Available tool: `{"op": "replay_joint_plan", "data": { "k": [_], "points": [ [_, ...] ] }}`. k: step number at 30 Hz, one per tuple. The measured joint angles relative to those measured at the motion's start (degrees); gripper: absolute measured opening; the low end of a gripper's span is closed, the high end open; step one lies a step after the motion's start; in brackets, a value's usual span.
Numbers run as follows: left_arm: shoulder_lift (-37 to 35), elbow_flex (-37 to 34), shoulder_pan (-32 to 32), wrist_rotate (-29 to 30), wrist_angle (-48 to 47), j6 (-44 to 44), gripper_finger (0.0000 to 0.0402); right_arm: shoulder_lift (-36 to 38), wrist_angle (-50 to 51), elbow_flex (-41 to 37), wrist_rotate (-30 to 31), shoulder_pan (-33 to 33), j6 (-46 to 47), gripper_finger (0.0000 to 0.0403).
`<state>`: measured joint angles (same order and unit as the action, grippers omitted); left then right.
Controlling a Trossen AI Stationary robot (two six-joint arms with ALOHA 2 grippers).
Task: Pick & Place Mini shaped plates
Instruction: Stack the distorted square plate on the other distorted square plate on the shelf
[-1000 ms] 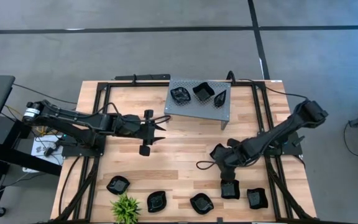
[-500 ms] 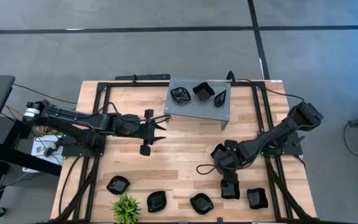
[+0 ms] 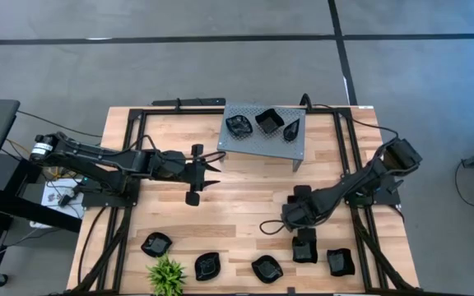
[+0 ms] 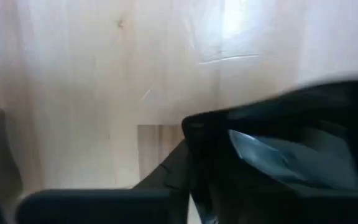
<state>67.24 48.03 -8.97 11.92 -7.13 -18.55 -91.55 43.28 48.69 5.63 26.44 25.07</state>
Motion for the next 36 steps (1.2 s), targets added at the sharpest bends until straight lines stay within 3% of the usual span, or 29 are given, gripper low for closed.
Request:
{"op": "replay_joint_plan", "data": {
  "k": [3,10,16,21,24,31,36],
  "points": [
    [0.0,0.0,0.01,0.0,0.17,0.0,0.0145,1.72,2.33,2.12,-0.91,-0.54,0.29,0.0005],
    [0.0,0.0,0.01,0.0,0.69,-0.02,0.0145,6.45,13.02,11.36,0.18,-0.7,-5.84,0.0003],
    [0.0,0.0,0.02,-0.02,1.2,-0.02,0.0145,9.05,20.15,21.11,13.25,-0.7,-29.02,0.0002],
    [0.0,0.0,0.02,-0.02,1.27,-0.02,0.0145,10.94,20.35,28.06,29.19,-2.17,-52.66,0.0004],
    [0.0,0.0,0.02,-0.02,1.63,-0.02,0.0145,11.84,19.55,30.46,32.98,-6.9,-63.75,0.0002],
    [0.0,-0.01,0.02,-0.02,1.87,-0.04,0.0145,12.01,14.41,30.83,31.64,-25.25,-78.13,0.0002],
    [0.0,-0.02,0.02,-0.02,2.03,-0.04,0.0145,10.06,10.72,30.86,24.17,-35.62,-85.51,0.0002]
  ]
}}
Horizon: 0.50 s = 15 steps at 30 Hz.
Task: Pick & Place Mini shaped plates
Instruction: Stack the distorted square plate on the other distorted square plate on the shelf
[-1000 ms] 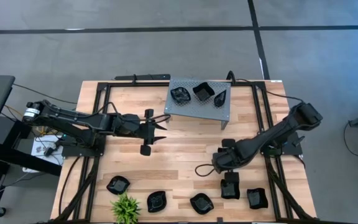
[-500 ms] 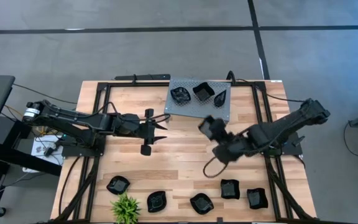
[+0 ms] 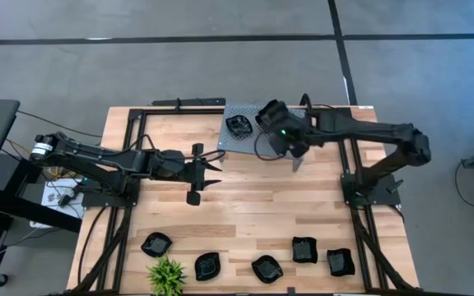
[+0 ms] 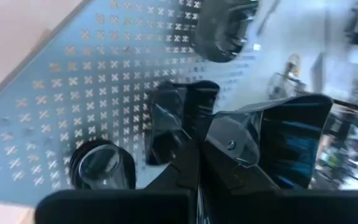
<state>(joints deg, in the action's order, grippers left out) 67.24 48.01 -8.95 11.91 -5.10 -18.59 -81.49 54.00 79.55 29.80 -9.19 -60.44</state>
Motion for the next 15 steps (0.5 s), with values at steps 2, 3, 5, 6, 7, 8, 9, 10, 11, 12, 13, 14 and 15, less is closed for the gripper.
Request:
{"op": "replay_joint_plan", "data": {
  "k": [2,3,5,6,7,8,9,10,11,12,13,14,15],
  "points": [
    [0.0,0.0,0.0,-0.01,0.04,0.0,0.0145,-1.8,-0.23,-0.02,-2.09,-2.56,-0.53,0.0001],
    [0.0,0.0,0.0,-0.01,0.02,0.0,0.0145,-2.65,-0.78,-0.02,-2.77,-3.55,-0.49,0.0001],
    [0.0,0.0,0.0,-0.01,0.06,0.0,0.0145,-4.26,-0.83,-0.04,-2.9,-5.12,0.83,0.0002],
    [0.0,0.0,0.0,0.01,0.09,0.0,0.0145,-4.99,-1.1,-0.04,-2.91,-5.74,1.97,0.0003],
    [0.0,0.0,0.0,-0.01,0.04,0.0,0.0145,-5.76,-1.13,-0.04,-2.89,-6.18,3.33,0.0004],
    [0.0,0.0,0.0,-0.01,0.05,0.0,0.0145,-6.48,-1.14,-0.04,-2.89,-6.43,4.8,0.0004],
    [0.0,0.0,0.0,0.0,0.09,0.0,0.0145,-7.06,-1.12,-0.04,-2.89,-6.49,6.21,0.0004],
    [0.0,0.0,0.0,-0.01,0.08,0.0,0.0145,-7.48,-1.1,-0.04,-2.93,-6.47,7.44,0.0003],
    [0.0,0.0,0.0,-0.01,0.07,0.02,0.0145,-7.81,-1.16,-0.04,-2.91,-6.45,8.54,0.0003],
    [0.0,0.0,0.0,-0.01,0.09,0.0,0.0145,-7.89,-1.17,-0.04,-2.96,-6.41,9.44,0.0002],
    [0.0,0.0,0.0,-0.01,0.09,0.0,0.0145,-7.91,-1.14,-0.04,-3.09,-6.37,10.14,0.0001],
    [0.0,0.0,0.0,-0.01,0.07,0.0,0.0145,-7.91,-1.23,-0.04,-3.42,-6.35,10.38,0.0001],
    [0.0,0.0,0.0,-0.01,0.08,0.0,0.0145,-7.89,-1.3,-0.04,-4.23,-6.17,10.4,0.0001]
  ]
}}
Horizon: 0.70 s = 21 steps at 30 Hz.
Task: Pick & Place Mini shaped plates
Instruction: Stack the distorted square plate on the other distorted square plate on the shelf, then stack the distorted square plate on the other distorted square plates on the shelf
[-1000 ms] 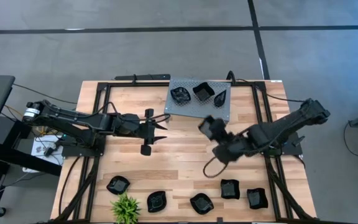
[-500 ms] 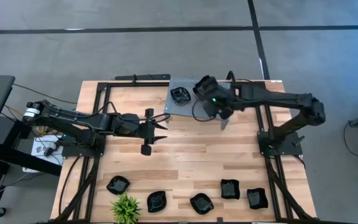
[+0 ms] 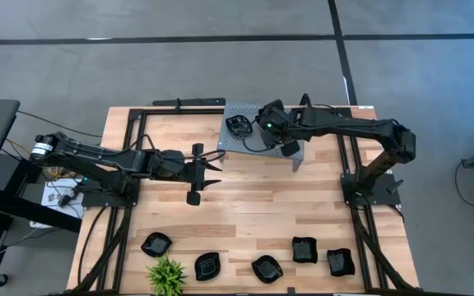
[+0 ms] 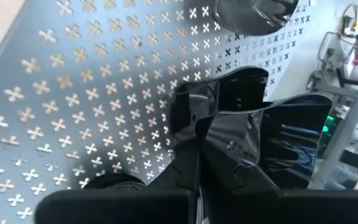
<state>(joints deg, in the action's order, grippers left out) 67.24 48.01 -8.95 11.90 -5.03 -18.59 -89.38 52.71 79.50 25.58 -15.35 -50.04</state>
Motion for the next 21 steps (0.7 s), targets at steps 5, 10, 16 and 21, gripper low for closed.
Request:
{"op": "replay_joint_plan", "data": {
  "k": [5,10,16,21],
  "points": [
    [0.0,0.0,0.0,0.0,0.01,0.02,0.0145,0.22,0.15,0.0,-3.15,0.0,0.9,0.0009],
    [0.0,0.0,0.0,0.01,0.03,0.73,0.0145,0.02,-0.08,0.0,-2.74,-0.23,0.83,0.0027],
    [0.0,0.0,0.0,0.01,0.11,1.51,0.0145,0.17,0.0,0.0,-1.67,0.02,4.48,0.0063],
    [0.0,0.0,0.0,0.0,0.18,1.57,0.0145,0.2,0.13,0.0,-0.23,2.12,6.6,0.0088]
  ]
}}
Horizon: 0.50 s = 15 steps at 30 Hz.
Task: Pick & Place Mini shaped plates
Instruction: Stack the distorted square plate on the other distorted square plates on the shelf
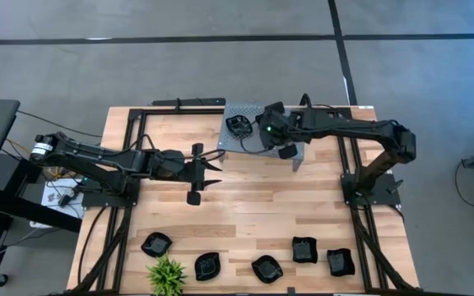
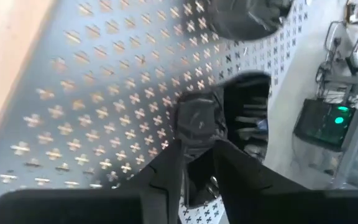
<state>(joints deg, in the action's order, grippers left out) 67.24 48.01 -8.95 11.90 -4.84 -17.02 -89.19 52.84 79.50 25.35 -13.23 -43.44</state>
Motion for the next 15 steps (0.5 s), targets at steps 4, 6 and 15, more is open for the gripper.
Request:
{"op": "replay_joint_plan", "data": {
  "k": [4,6,15],
  "points": [
    [0.0,0.0,0.0,0.01,0.13,1.22,0.0145,0.31,1.13,0.8,7.49,4.72,2.87,0.01],
    [0.0,0.0,0.0,0.0,0.14,1.35,0.0145,0.31,5.46,3.18,9.23,7.69,7.86,0.0102],
    [0.0,0.0,0.0,0.01,0.2,1.44,0.0145,4.43,28.94,15.37,-0.72,22.01,45.21,0.01]
  ]
}}
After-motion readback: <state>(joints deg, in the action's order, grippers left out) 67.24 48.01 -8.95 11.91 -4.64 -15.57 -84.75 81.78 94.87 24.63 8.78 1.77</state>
